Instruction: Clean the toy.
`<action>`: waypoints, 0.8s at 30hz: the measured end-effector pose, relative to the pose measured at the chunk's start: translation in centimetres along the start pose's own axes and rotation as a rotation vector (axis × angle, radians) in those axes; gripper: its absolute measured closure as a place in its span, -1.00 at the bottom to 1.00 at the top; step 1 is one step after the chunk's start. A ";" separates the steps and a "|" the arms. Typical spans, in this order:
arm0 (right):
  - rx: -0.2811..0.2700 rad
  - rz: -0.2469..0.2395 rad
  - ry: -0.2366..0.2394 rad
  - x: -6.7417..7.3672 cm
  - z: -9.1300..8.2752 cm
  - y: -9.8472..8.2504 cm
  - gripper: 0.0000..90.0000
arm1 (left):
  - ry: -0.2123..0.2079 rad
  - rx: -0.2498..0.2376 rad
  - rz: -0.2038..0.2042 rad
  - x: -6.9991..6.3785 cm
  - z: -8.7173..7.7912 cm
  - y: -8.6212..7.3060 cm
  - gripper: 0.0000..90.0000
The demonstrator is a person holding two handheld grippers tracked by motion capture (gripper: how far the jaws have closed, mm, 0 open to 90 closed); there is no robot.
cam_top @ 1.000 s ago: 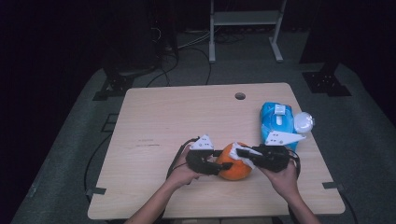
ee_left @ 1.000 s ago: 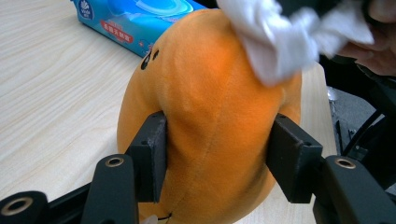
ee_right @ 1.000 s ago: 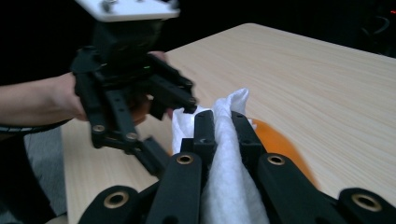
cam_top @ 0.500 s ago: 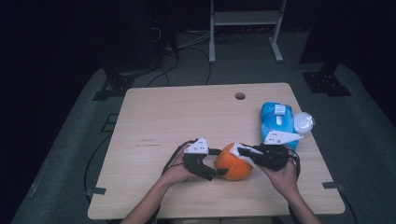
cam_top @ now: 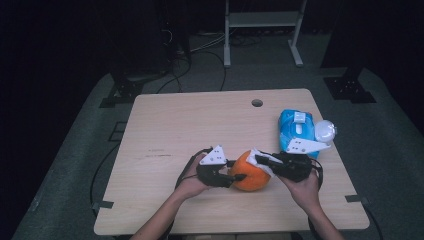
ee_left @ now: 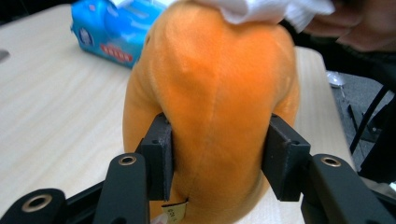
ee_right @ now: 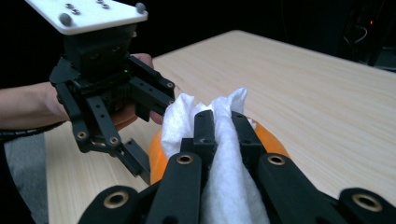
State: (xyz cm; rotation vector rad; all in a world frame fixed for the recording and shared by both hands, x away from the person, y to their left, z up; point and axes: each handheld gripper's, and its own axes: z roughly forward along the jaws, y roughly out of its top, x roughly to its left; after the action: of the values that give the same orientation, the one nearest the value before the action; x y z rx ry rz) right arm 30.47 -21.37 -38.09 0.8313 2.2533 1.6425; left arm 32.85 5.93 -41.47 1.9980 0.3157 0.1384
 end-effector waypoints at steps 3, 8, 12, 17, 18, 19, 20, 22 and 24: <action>-0.018 0.021 0.002 -0.4 -0.2 0.0 0.83 | 0.012 0.003 0.023 -0.1 -1.0 0.8 0.14; 0.010 0.073 0.014 -1.0 0.7 -1.1 0.83 | 0.022 0.051 0.030 -0.1 -1.4 0.6 0.15; 0.035 0.121 0.021 -1.6 1.5 -1.9 0.83 | 0.016 0.076 0.010 0.1 -1.0 0.2 0.14; 0.027 0.064 0.012 -0.4 1.3 -1.0 0.83 | 0.014 0.083 0.021 -0.4 0.1 0.3 0.08; 0.034 0.046 0.020 0.0 1.4 -0.9 0.83 | 0.013 0.090 0.026 -0.5 0.3 0.3 0.07; 0.044 0.028 0.022 0.4 1.6 -0.7 0.83 | 0.013 0.089 0.030 -0.7 0.6 0.4 0.05; 0.056 0.006 0.024 0.8 1.9 -0.7 0.83 | 0.013 0.091 0.035 -0.8 0.8 0.4 0.03; 0.081 -0.026 0.001 1.2 2.2 -0.7 0.83 | 0.015 0.073 0.035 -0.6 0.7 0.3 -0.08; 0.083 0.000 -0.005 0.4 2.1 -0.9 0.83 | -0.006 0.037 0.024 -0.3 0.5 0.1 -0.26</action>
State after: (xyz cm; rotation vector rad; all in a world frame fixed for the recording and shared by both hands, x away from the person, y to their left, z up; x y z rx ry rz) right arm 30.85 -19.68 -39.62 0.8545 2.3323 1.5540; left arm 32.71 5.41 -41.56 2.0394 0.2924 0.1434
